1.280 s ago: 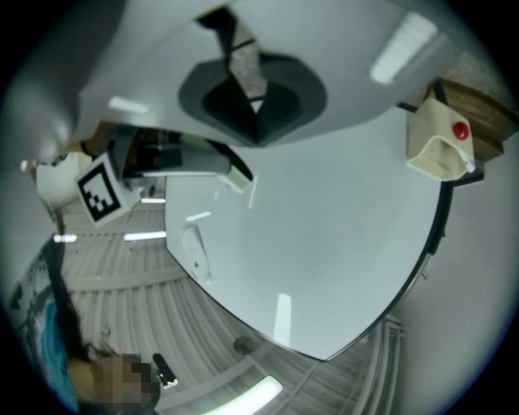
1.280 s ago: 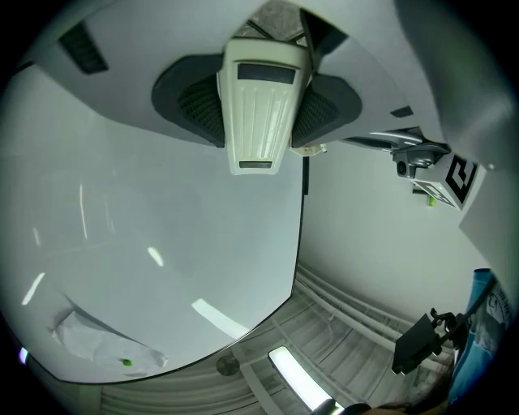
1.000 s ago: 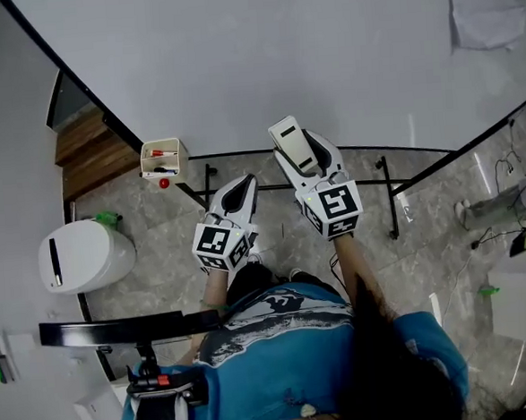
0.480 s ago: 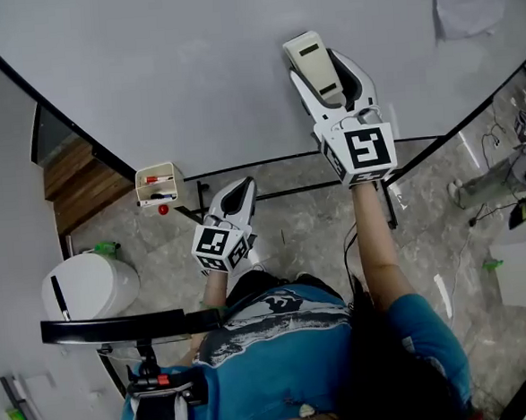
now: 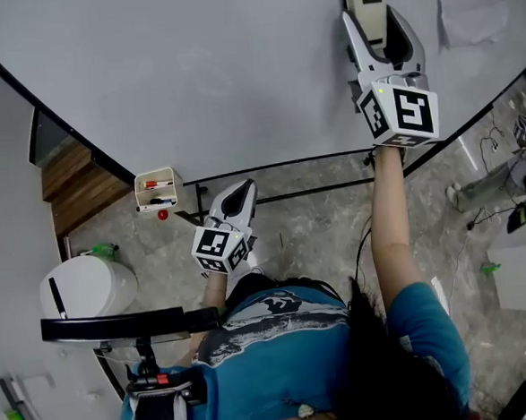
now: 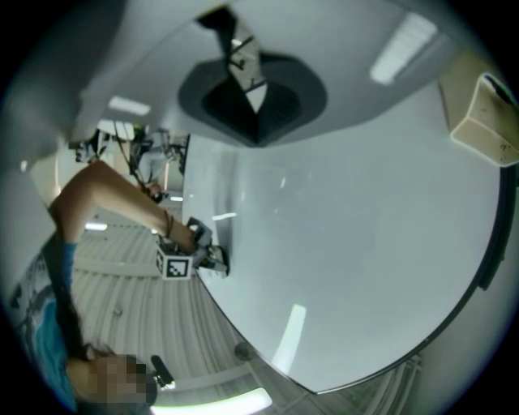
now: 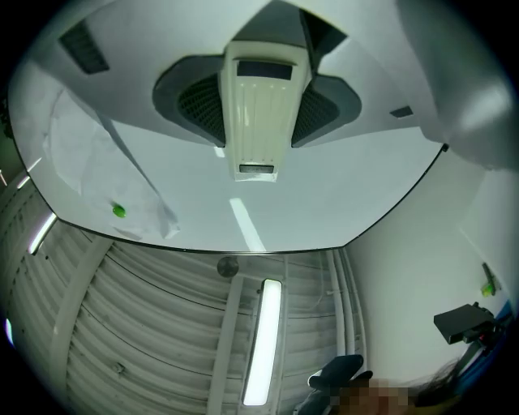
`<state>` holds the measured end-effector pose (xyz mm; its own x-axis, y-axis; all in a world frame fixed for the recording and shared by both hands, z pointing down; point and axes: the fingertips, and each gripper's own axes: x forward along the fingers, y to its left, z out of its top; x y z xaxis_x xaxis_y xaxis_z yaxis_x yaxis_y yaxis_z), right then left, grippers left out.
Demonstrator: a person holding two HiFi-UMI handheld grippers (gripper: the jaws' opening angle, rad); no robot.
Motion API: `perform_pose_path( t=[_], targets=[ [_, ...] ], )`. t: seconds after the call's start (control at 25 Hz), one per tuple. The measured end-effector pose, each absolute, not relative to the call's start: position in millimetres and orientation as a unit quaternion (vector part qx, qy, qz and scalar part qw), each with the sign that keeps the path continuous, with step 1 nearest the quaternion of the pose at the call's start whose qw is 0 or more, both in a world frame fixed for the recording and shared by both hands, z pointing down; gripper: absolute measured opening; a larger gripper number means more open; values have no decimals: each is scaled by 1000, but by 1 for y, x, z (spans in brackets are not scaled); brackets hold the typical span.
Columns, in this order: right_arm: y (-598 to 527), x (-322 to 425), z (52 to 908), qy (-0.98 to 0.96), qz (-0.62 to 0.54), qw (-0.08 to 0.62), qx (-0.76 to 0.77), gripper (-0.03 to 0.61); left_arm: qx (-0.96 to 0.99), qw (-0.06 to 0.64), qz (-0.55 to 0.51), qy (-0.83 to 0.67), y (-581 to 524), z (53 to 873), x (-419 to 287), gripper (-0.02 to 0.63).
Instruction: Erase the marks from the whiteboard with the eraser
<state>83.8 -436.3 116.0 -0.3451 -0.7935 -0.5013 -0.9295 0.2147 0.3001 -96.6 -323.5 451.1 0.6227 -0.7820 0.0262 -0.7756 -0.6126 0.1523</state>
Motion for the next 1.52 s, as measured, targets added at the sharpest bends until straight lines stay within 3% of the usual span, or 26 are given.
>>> perform_pose_path(
  t=[0.52,1.04,1.52],
  targets=[
    [-443,10,155,772,325,82,-541,262,887,78,-19,-456,-328,458,-112,5],
    [-433,-164,290,815,383,-83,-426,262,870,97,-14,-484,-326,476,-134,3],
    [-437,-182,323,808,405,-123,-410,262,864,106,-12,-493,-327,494,-149,5]
  ],
)
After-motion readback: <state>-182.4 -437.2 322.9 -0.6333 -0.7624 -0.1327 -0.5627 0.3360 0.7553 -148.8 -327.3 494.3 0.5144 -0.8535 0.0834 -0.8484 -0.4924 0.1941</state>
